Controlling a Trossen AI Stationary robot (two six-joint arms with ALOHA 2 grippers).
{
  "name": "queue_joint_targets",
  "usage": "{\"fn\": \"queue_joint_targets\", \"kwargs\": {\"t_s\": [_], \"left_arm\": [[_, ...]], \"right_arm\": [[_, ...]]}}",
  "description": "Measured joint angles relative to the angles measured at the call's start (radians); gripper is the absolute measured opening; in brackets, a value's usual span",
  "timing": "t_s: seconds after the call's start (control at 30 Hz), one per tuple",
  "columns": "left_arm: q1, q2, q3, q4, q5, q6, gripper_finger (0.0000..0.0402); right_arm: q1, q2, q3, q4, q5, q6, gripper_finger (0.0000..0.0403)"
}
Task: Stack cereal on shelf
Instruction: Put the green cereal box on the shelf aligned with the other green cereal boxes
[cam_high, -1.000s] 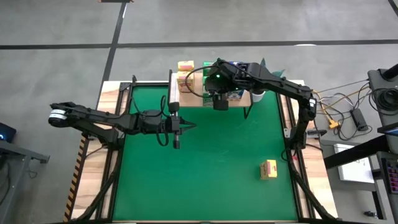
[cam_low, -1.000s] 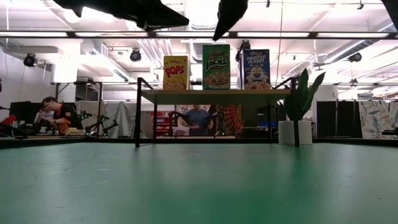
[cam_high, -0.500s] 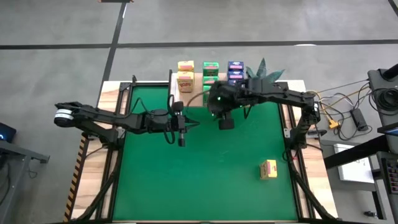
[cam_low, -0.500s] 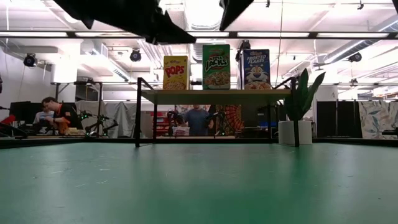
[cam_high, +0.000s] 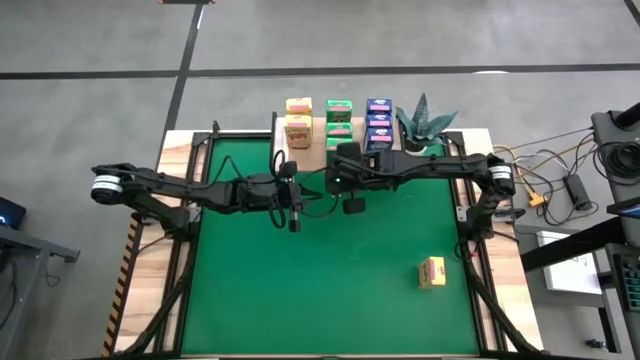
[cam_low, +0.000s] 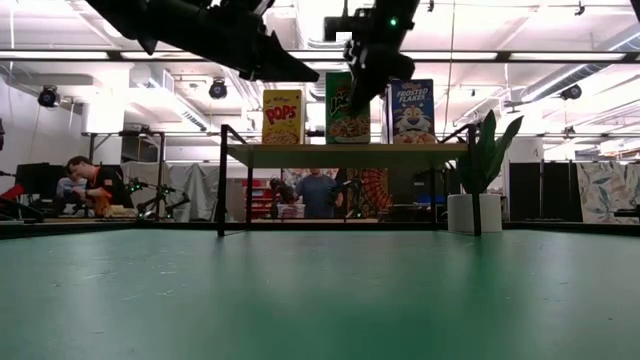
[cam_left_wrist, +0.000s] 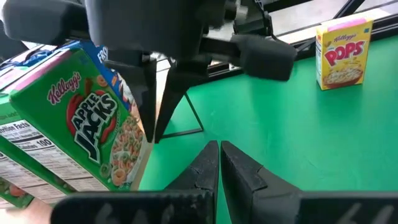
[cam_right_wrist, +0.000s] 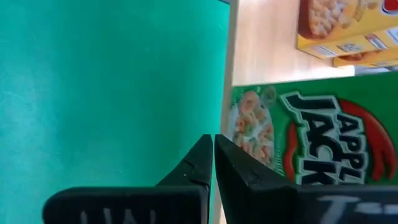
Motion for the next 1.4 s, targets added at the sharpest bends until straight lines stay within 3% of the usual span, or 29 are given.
{"fn": "queue_joint_targets", "kwargs": {"t_s": [0.2,1.4], "left_arm": [[0.000,-0.001,0.000,-0.001,0.000,0.004,0.0000],[0.000,-0.002,0.000,-0.002,0.001,0.001,0.0000]], "right_arm": [[-0.002,0.000,-0.034,0.031,0.096,-0.019,0.0009],[-0.040,0.000,-0.034,0.080,0.093,-0.078,0.0009]]}}
